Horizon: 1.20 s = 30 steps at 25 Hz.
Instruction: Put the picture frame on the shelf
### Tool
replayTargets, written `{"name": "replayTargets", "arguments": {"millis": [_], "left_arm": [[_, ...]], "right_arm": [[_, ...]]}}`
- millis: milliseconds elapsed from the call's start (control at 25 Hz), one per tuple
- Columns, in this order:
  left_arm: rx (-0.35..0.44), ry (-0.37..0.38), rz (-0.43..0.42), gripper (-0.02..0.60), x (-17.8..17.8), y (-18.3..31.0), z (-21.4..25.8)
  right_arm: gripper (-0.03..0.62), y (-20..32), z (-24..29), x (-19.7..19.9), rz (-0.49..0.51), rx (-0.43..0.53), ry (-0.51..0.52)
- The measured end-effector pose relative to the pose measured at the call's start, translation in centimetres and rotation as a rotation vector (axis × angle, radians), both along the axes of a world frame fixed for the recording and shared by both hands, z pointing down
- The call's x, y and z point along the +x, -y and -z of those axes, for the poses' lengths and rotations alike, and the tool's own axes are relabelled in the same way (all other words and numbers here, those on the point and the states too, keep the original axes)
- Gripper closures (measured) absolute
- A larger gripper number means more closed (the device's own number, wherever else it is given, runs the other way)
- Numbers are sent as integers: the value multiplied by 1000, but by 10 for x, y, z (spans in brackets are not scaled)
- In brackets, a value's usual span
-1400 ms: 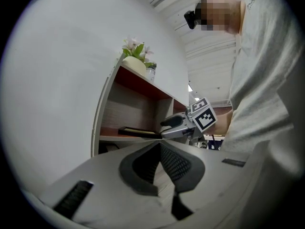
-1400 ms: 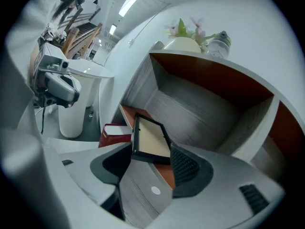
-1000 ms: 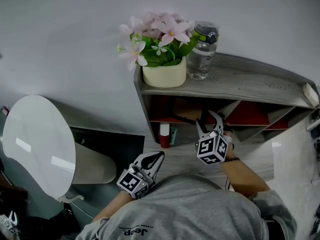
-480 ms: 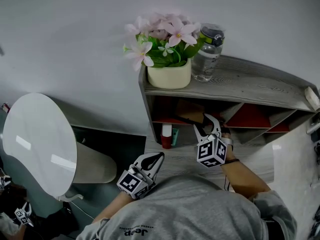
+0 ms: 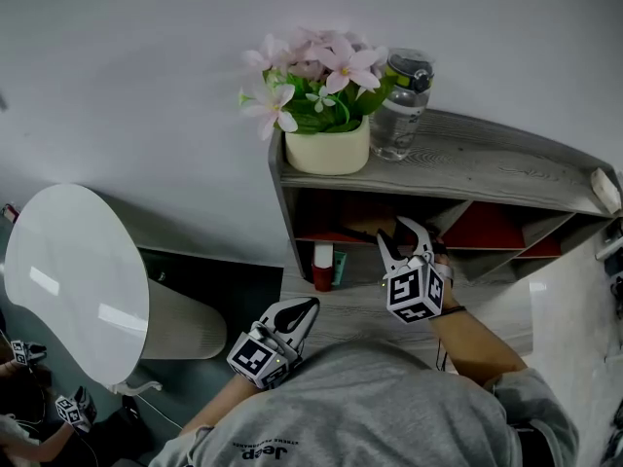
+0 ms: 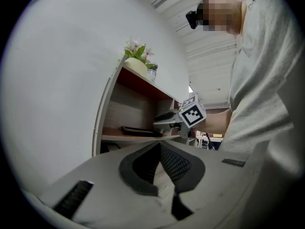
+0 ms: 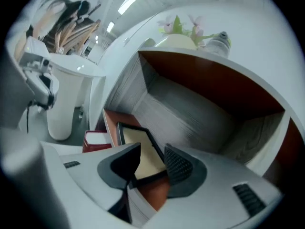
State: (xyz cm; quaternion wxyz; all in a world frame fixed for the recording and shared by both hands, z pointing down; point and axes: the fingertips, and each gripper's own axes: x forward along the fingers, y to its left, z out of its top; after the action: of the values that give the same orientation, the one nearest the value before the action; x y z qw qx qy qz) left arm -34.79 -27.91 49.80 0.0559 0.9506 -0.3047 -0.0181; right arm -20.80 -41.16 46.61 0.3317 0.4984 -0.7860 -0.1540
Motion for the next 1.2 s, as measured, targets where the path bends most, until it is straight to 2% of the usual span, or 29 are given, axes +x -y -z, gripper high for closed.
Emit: {"name": "replayTargets", "arguments": {"millis": [280,400,640,880,1000,1200], "left_arm": [[-13,-14,-13,574,5,5,5],[-17,-20,-28,574,13,8,11],[9,-37,-48,574,34,15,25],[31,-17,-62,574,68,16,41],[41,-15,-47,574,91,14,46],[25,-22,-47,574,141,6,57]], "right_arm": [[451,-32,18,3,65,-125,372],[471,-40,18,10,87,-168,487],[534,-57,27,26,164,-182,615],[600,-70,39,57,248,-205,772],[602,-80,38,76,309,-255,848],[600,-96,48,119,397,-259,869]]}}
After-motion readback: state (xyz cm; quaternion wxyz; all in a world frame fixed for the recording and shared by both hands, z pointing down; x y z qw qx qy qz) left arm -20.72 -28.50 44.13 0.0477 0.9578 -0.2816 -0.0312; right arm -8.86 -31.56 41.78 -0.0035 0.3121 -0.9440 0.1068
